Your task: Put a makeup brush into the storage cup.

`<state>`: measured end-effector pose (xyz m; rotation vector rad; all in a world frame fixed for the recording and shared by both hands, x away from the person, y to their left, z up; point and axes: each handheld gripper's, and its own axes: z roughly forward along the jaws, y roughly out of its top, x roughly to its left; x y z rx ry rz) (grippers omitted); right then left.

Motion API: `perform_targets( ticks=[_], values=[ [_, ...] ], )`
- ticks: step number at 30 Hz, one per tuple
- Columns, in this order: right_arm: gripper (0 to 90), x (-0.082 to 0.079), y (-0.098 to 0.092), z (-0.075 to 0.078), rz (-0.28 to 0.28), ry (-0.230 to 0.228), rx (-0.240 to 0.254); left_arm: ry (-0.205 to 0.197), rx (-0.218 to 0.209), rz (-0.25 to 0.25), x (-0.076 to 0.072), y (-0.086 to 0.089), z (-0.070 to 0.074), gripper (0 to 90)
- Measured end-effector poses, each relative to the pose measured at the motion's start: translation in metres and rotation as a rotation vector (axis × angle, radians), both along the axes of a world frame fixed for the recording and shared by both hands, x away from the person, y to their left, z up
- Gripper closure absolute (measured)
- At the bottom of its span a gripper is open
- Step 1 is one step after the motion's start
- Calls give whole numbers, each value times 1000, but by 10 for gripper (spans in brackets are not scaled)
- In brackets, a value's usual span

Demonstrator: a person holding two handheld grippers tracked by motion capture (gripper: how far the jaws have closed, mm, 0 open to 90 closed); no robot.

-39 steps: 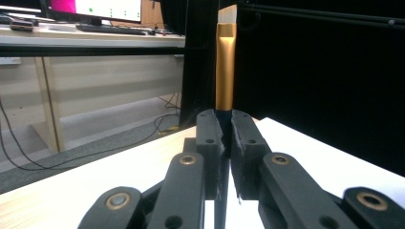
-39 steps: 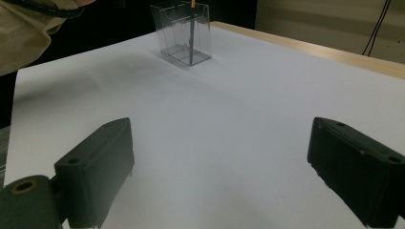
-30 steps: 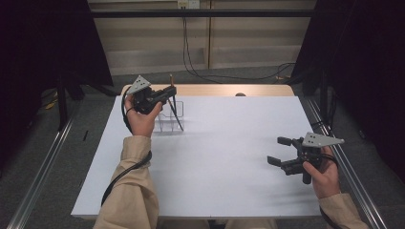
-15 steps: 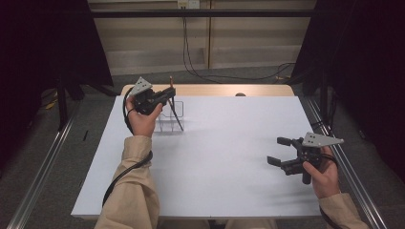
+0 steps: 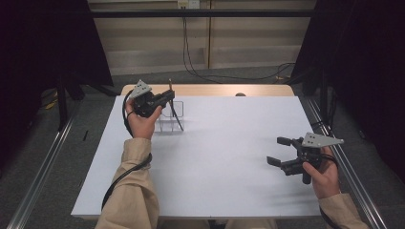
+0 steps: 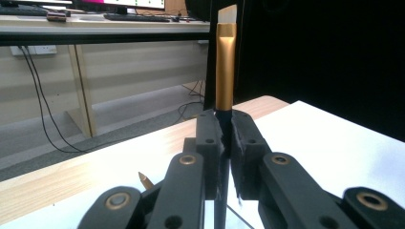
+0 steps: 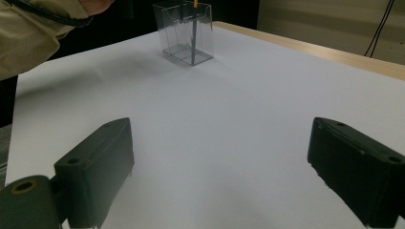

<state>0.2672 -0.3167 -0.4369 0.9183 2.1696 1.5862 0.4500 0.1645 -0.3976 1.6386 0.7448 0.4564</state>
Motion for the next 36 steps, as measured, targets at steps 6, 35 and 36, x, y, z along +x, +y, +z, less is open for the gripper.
perform_targets(
  ticks=[6,35,36],
  values=[
    [81,-1,0,1,1,-5,1,6,4,1,-1,-1,-4,833],
    [81,-3,-1,0,1,-4,3,24,15,-6,-5,0,-16,832],
    [81,-3,-1,0,6,-5,5,24,13,-3,-5,1,-17,832]
  ],
)
